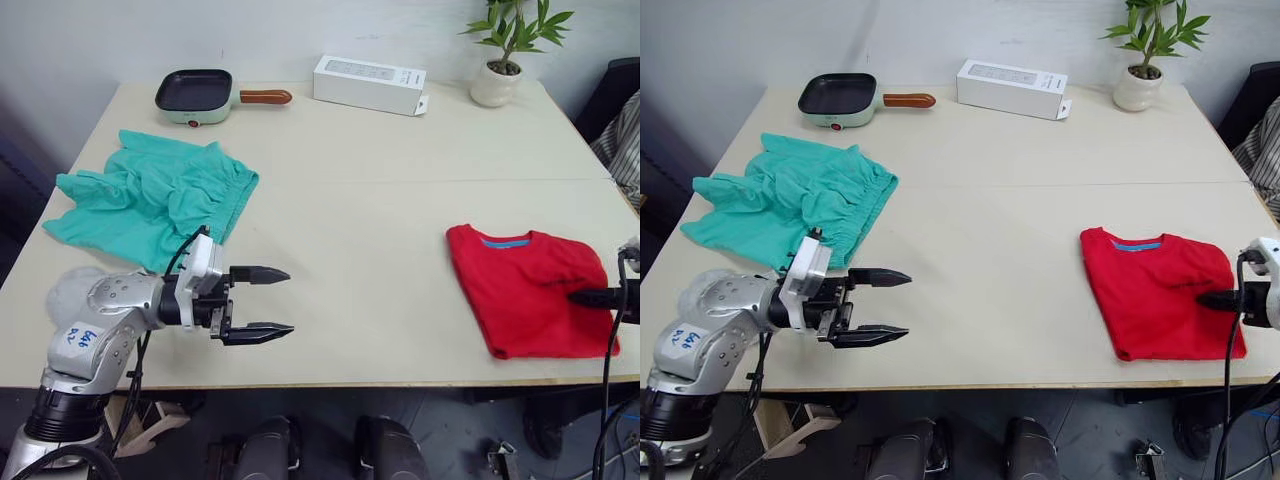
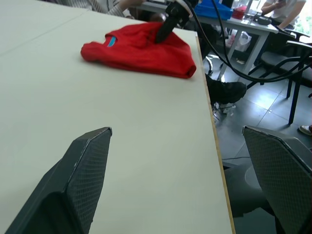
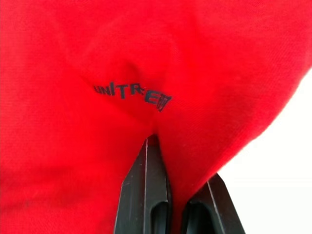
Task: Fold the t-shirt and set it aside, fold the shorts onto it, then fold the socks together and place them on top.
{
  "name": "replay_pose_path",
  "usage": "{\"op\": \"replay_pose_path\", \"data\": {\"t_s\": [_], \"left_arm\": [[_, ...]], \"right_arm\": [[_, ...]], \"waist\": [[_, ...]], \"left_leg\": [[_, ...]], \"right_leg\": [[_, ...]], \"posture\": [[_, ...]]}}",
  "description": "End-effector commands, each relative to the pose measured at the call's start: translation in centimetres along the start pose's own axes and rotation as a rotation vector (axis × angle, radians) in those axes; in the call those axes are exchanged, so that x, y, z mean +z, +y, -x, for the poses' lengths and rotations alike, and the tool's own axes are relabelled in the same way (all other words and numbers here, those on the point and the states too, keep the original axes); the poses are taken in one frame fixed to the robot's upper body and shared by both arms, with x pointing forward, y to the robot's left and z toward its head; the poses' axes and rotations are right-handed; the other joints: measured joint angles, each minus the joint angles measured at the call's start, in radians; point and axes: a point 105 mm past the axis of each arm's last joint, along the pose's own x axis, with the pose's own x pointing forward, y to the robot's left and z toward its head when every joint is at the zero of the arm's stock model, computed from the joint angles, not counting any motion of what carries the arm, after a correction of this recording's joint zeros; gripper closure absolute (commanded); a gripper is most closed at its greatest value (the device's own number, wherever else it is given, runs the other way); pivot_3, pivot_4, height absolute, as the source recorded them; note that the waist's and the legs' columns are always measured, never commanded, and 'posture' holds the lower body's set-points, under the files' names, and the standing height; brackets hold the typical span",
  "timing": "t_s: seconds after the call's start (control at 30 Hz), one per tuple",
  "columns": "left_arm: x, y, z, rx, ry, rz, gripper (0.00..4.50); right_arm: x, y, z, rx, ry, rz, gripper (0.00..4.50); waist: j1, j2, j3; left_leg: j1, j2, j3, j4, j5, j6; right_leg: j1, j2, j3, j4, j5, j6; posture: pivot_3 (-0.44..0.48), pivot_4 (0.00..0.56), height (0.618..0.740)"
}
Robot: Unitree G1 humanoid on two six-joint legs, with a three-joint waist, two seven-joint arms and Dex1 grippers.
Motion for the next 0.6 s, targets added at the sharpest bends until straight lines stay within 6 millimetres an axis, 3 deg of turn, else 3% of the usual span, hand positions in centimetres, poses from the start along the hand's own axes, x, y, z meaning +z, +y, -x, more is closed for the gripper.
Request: {"op": "replay_pose_path", "data": {"t_s": [0.03, 0.1, 0.2, 0.3, 0.4, 0.53, 0.6], "left_arm": [[0.7, -0.5, 0.4, -0.007, -0.007, -0.023, 0.02], [0.6, -0.6, 0.5, -0.008, -0.001, -0.019, 0.02], [0.3, -0.5, 0.8, 0.013, 0.016, -0.013, 0.00], [0.4, -0.1, 1.5, 0.065, 0.008, 0.001, 0.00], [0.4, 0.4, 2.5, 0.138, -0.008, 0.008, 0.00], [-0.7, 1.1, 4.4, 0.249, 0.005, 0.017, 0.00], [-1.0, 1.8, 5.6, 0.325, -0.001, 0.012, 0.00]], "right_arm": [[0.5, -1.0, 0.4, -0.069, -0.035, 0.031, 4.50], [0.7, -1.5, 0.0, -0.113, -0.074, 0.032, 4.50], [0.3, -1.2, 0.0, -0.074, -0.085, -0.048, 3.79], [-1.0, -2.4, 1.4, -0.132, -0.036, 0.020, 2.78], [-0.8, -4.7, 4.1, -0.296, -0.029, 0.256, 1.77], [3.9, -4.0, 6.6, -0.331, -0.342, 0.439, 0.28], [6.2, -1.9, 6.5, -0.267, -0.444, 0.576, 0.02]], "waist": [[0.000, 0.000, 0.000], [0.002, 0.000, 0.000], [0.003, 0.000, 0.000], [0.004, 0.000, 0.000], [0.010, 0.001, 0.001], [-0.005, 0.004, 0.002], [-0.021, 0.003, 0.003]], "left_leg": [[0.000, 0.000, 0.000, 0.000, 0.000, 0.000], [0.000, 0.000, 0.000, 0.000, 0.000, 0.000], [0.000, 0.000, 0.000, 0.001, 0.000, 0.000], [0.000, 0.000, -0.001, 0.001, 0.000, 0.000], [0.000, -0.001, -0.003, 0.001, 0.000, 0.000], [0.000, -0.002, 0.000, 0.000, -0.001, 0.000], [0.002, 0.000, 0.001, 0.000, 0.000, 0.000]], "right_leg": [[0.000, 0.000, 0.000, 0.000, 0.000, 0.000], [0.000, 0.000, 0.000, 0.000, 0.000, 0.000], [0.001, 0.000, 0.000, 0.000, 0.000, 0.000], [0.001, 0.000, 0.000, 0.000, 0.000, 0.000], [0.001, 0.000, 0.001, 0.000, 0.000, 0.000], [0.001, 0.000, 0.000, 0.000, 0.000, 0.001], [0.002, 0.000, 0.000, -0.001, 0.000, 0.001]], "posture": [[0.000, 0.150, 0.740], [0.000, 0.150, 0.740], [0.000, 0.150, 0.740], [0.000, 0.150, 0.740], [0.000, 0.150, 0.740], [0.000, 0.150, 0.740], [0.000, 0.150, 0.740]]}}
